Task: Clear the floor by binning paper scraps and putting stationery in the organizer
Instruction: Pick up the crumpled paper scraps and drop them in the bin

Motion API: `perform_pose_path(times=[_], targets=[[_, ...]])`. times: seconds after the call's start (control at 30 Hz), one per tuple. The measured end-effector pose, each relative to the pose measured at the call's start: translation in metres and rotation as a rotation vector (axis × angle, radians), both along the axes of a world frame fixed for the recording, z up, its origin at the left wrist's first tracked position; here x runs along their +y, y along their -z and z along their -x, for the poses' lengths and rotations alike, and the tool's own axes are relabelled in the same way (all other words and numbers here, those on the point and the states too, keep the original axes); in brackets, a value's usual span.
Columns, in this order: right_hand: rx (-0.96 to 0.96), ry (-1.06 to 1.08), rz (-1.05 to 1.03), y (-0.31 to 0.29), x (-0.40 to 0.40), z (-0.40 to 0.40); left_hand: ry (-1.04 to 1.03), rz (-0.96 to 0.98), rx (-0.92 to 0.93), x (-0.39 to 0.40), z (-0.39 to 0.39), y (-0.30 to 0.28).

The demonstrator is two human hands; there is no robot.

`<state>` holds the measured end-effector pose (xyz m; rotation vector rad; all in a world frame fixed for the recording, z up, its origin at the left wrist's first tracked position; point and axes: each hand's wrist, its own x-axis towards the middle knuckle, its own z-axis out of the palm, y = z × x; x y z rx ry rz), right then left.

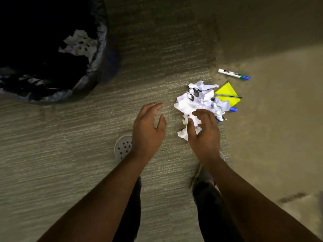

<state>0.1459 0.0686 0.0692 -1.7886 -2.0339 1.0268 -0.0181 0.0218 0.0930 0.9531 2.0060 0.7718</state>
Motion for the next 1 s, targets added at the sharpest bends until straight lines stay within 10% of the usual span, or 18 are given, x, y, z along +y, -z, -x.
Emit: perform_pose_path(times=[0.53,1.0], targets=[[-0.386,-0.07,0.224,0.136,0.052,-0.094,0.661,0.351,0.192,0.062,-0.061,0.16],[-0.208,-0.26,0.159,0.133,0.051,-0.075,0.352,0.211,0.164,0.054,-0.078,0.157]])
